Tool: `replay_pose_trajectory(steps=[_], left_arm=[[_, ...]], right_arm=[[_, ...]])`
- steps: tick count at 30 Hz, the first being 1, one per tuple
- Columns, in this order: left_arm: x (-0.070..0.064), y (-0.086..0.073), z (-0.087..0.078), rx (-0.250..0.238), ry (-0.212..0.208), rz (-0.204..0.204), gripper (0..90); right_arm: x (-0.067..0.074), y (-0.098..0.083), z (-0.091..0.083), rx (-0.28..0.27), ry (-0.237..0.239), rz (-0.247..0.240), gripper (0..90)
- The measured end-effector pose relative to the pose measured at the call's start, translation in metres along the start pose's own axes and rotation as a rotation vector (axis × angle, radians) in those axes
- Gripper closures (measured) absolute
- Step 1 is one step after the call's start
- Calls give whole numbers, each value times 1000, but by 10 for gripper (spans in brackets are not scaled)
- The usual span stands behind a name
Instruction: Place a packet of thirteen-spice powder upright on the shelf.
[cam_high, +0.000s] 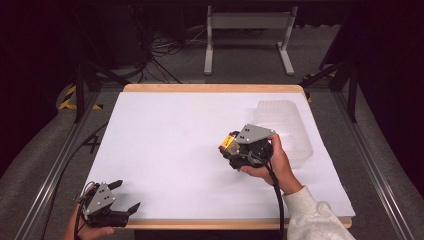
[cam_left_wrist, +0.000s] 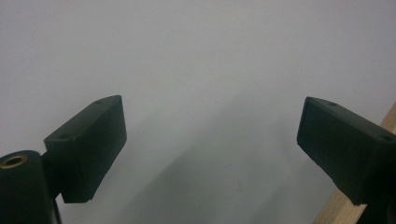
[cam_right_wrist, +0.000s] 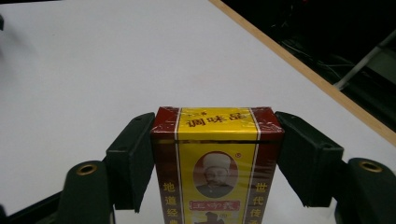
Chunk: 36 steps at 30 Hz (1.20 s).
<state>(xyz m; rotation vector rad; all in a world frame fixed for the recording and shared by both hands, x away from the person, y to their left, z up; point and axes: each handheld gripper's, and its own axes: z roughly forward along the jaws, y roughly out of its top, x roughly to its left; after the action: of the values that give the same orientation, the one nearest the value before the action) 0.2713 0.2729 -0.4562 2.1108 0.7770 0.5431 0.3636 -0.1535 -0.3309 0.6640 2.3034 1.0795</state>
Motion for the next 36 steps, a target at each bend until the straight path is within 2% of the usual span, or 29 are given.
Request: replay_pose_trajectory(steps=[5, 8, 9, 11, 12, 14, 15, 17, 19, 20, 21, 24, 27, 31, 32, 36], left_arm=[[0, 0, 0, 0, 0, 1, 91], [0, 0, 0, 1, 0, 1, 90], [0, 0, 0, 1, 0, 1, 91], [0, 0, 0, 2, 1, 3, 90], [0, 0, 0, 3, 0, 3, 91], [0, 0, 0, 3, 0, 3, 90], [0, 0, 0, 4, 0, 3, 90], [0, 0, 0, 5, -1, 7, 90], [0, 0, 0, 6, -3, 9, 91], [0, 0, 0, 6, -3, 6, 91], [0, 0, 0, 7, -4, 9, 91], [0, 0, 0, 8, -4, 6, 90], [0, 0, 0, 11, -5, 9, 90], [0, -1, 1, 12, -5, 7, 91], [0, 0, 1, 12, -4, 7, 90], [0, 0, 1, 13, -4, 8, 90]], right_arm=[[-8, 1, -5, -17, -37, 19, 325], [-17, 1, -12, -28, -84, 47, 325], [-17, 1, -12, -28, -84, 47, 325], [-22, 0, -15, -29, -125, 52, 326], [-26, -2, -17, -33, -156, 70, 325], [-28, -2, -18, -34, -162, 77, 325], [-34, -5, -21, -40, -188, 105, 325], [-36, -6, -22, -40, -199, 110, 326], [-44, -11, -24, -43, -232, 151, 325], [-44, -11, -24, -43, -232, 151, 325], [-48, -14, -26, -44, -256, 166, 326], [-54, -18, -27, -50, -287, 190, 326], [-60, -23, -28, -50, -305, 226, 326], [-66, -28, -29, -48, -327, 244, 326], [-69, -31, -30, -61, -327, 267, 326], [-72, -33, -32, -67, -344, 281, 325]])
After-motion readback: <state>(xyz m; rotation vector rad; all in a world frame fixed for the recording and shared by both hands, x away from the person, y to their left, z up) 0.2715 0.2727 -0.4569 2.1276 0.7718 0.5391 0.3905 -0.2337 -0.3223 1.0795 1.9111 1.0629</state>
